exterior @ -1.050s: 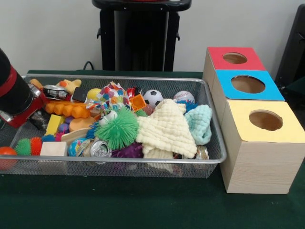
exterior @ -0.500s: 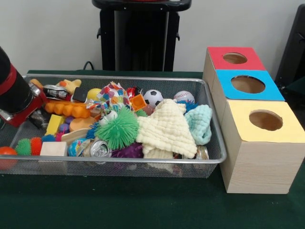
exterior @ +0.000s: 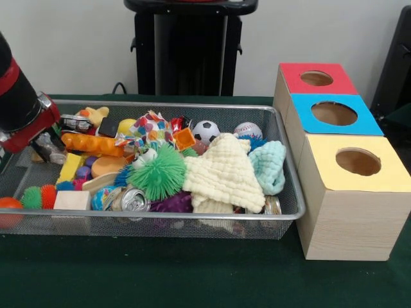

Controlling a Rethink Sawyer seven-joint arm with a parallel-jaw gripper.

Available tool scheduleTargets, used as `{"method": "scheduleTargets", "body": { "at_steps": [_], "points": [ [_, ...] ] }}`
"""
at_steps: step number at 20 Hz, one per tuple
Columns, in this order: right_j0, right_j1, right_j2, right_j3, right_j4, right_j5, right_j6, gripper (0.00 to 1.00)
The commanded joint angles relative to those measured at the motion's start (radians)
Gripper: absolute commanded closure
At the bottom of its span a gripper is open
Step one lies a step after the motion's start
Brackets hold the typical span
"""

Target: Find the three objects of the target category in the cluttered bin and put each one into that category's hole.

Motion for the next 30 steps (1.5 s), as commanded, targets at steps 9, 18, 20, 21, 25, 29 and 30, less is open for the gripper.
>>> {"method": "scheduleTargets", "body": {
  "at_steps": [9, 18, 20, 21, 25, 29, 30],
  "points": [
    [0.013, -0.116, 0.251, 0.183, 0.058, -0.238, 0.077, 1.0],
    [0.106, -0.24, 0.197, 0.268, 0.144, -0.086, 0.263, 1.0],
    [0.128, -0.266, 0.189, 0.299, 0.19, -0.062, 0.316, 1.0],
    [0.138, -0.277, 0.184, 0.313, 0.208, -0.055, 0.332, 1.0],
    [0.137, -0.336, 0.201, 0.425, 0.3, -0.08, 0.323, 1.0],
    [0.126, -0.395, 0.248, 0.559, 0.417, -0.116, 0.27, 1.0],
    [0.124, -0.412, 0.268, 0.6, 0.464, -0.146, 0.268, 1.0]
  ]
}}
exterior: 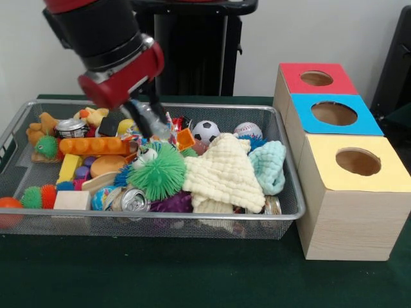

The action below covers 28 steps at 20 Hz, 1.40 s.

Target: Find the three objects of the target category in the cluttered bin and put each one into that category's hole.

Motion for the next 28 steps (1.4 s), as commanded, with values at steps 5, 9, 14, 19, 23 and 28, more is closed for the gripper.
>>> {"method": "scheduleTargets", "body": {
  "at_steps": [5, 9, 14, 19, 23, 28],
  "points": [
    [-0.006, -0.16, 0.186, 0.423, 0.317, -0.046, 0.203, 1.0],
    [-0.012, -0.167, 0.24, 0.513, 0.424, -0.125, 0.139, 1.0],
    [-0.039, -0.176, 0.317, 0.587, 0.492, -0.233, 0.041, 1.0],
    [-0.057, -0.17, 0.406, 0.635, 0.544, -0.343, 0.056, 1.0],
    [-0.122, -0.098, 0.506, 0.639, 0.477, -0.457, 0.035, 1.0],
    [-0.167, -0.007, 0.602, 0.596, 0.36, -0.555, 0.058, 1.0]
  ]
}}
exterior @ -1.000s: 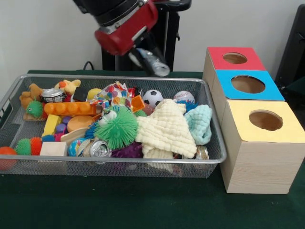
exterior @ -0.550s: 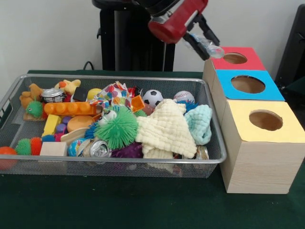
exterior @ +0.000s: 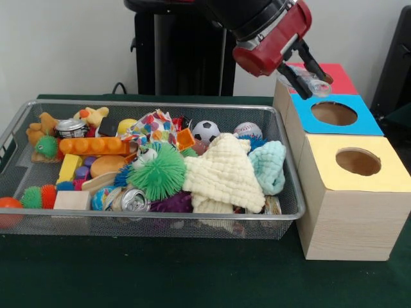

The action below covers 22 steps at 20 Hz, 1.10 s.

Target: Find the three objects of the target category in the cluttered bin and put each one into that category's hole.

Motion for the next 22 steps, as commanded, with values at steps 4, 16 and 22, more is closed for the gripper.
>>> {"method": "scheduleTargets", "body": {
  "at_steps": [4, 16, 22],
  "points": [
    [-0.073, 0.171, 0.229, 0.009, -0.117, -0.157, 0.101, 1.0],
    [-0.058, 0.248, 0.327, 0.027, -0.192, -0.277, 0.294, 1.0],
    [-0.09, 0.327, 0.328, 0.013, -0.289, -0.306, 0.22, 1.0]
  ]
}}
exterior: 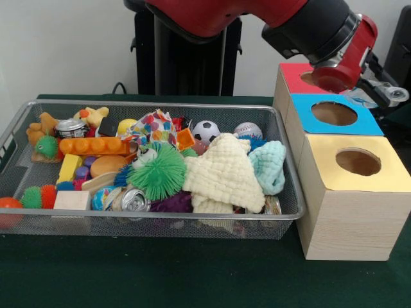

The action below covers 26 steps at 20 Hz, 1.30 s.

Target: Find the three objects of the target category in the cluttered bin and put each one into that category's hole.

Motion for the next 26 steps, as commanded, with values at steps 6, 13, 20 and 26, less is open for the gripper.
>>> {"method": "scheduleTargets", "body": {
  "at_steps": [6, 13, 20, 26],
  "points": [
    [-0.059, 0.109, 0.026, -0.012, -0.206, -0.093, 0.149, 1.0],
    [-0.101, 0.133, 0.005, -0.003, -0.299, -0.052, 0.158, 1.0],
    [-0.122, 0.203, 0.001, -0.029, -0.35, -0.049, 0.155, 1.0],
    [-0.141, 0.26, 0.046, -0.037, -0.405, -0.071, 0.147, 1.0]
  ]
}}
